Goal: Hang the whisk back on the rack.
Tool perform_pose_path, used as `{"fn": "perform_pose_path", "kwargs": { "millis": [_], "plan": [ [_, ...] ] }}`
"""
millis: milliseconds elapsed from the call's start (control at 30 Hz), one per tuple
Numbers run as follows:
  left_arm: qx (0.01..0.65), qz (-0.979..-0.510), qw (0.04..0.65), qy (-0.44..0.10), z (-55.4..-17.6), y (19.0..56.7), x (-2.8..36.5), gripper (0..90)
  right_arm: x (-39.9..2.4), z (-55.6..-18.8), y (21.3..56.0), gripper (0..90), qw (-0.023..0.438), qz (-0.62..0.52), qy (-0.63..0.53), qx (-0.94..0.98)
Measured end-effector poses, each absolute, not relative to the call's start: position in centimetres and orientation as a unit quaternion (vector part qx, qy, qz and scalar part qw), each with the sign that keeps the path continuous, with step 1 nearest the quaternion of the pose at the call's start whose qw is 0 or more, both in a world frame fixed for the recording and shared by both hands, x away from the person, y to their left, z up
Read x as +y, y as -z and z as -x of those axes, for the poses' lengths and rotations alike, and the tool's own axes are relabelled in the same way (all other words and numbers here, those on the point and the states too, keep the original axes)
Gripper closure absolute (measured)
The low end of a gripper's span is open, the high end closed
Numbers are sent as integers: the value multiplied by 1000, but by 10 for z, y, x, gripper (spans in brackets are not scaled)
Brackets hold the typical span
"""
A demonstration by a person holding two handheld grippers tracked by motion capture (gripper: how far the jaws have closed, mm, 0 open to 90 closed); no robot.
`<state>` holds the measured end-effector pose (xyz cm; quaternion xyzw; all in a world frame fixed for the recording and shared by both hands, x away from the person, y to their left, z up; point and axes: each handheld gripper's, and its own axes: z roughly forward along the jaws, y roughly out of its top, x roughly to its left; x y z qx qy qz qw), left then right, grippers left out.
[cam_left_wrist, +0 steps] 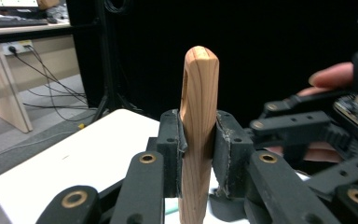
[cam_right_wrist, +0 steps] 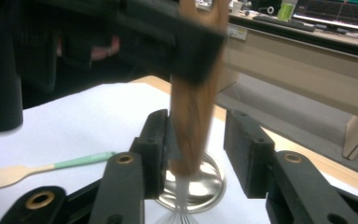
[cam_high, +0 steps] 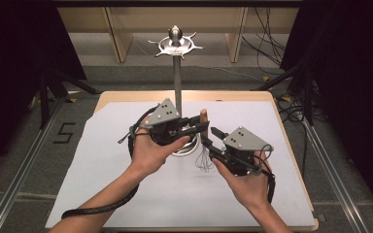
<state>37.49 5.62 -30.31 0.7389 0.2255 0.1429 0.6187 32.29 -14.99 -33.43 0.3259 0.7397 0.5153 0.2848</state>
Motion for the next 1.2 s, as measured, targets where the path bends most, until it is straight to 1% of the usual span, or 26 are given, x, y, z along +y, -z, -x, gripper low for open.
{"fn": "perform_pose_path", "kwargs": {
  "millis": [33,67,133,400,467,567,633,900,1000,1067,1200],
  "plan": [
    [228,-737,620,-142,-376,302,58,733,-151,-322,335,592,283,-332,-515,738],
    [226,-736,622,-141,-378,300,60,733,-153,-324,336,586,296,-320,-515,738],
    [225,-736,622,-143,-381,297,64,733,-156,-321,340,581,279,-334,-514,739],
    [224,-740,614,-162,-392,289,76,734,-162,-318,344,574,275,-340,-511,740],
    [227,-737,614,-168,-396,284,79,733,-164,-317,344,574,285,-337,-510,738],
    [225,-736,614,-174,-399,278,82,734,-164,-315,345,574,275,-345,-512,737],
    [225,-735,614,-180,-402,272,85,734,-166,-316,348,574,278,-343,-509,739],
    [217,-740,609,-187,-409,259,85,734,-166,-316,351,574,273,-355,-509,735],
    [210,-744,606,-186,-413,252,84,734,-169,-318,352,572,283,-347,-505,738],
    [212,-743,607,-187,-415,249,85,734,-168,-318,354,571,270,-353,-507,738],
    [213,-743,606,-187,-420,243,86,734,-169,-319,355,572,279,-349,-502,740]
  ]
}}
